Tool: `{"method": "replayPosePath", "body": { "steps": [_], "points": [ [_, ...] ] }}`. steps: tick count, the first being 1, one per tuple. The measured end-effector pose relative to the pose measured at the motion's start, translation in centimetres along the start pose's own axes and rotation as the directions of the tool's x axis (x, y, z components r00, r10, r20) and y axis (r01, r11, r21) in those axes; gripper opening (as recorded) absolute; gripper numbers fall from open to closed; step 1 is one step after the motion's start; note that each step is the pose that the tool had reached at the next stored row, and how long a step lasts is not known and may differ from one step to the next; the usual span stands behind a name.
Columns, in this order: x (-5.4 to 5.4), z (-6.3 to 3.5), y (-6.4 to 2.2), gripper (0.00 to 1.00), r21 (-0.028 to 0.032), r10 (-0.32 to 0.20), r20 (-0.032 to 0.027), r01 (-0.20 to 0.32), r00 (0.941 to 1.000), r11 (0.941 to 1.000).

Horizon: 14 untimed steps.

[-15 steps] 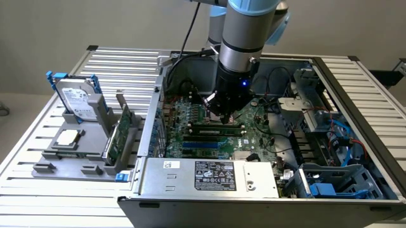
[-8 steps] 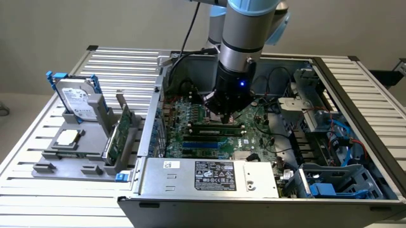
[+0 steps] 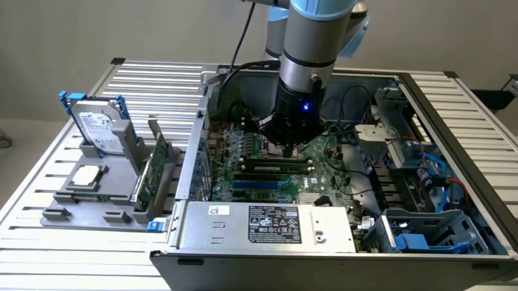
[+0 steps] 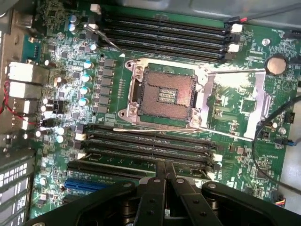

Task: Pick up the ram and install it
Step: 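Press down the ram until it locks into place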

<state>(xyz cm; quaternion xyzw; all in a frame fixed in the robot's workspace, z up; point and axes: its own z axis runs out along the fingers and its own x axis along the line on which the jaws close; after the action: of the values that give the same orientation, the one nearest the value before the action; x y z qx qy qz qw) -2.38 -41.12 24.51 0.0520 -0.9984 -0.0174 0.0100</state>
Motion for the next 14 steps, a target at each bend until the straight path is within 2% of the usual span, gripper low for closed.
{"method": "replayPosePath", "body": {
  "steps": [5, 11, 14],
  "points": [
    [0.0, -0.02, -0.05, 0.11, -0.0009, 0.066, 0.0015, -0.066, 0.9978, 0.9978],
    [0.1, -0.07, -1.17, 0.11, -0.0017, 0.079, -0.0032, -0.079, 0.9969, 0.9969],
    [0.3, -0.1, -1.47, 0.11, -0.0018, 0.083, -0.0043, -0.083, 0.9965, 0.9965]
  ]
}}
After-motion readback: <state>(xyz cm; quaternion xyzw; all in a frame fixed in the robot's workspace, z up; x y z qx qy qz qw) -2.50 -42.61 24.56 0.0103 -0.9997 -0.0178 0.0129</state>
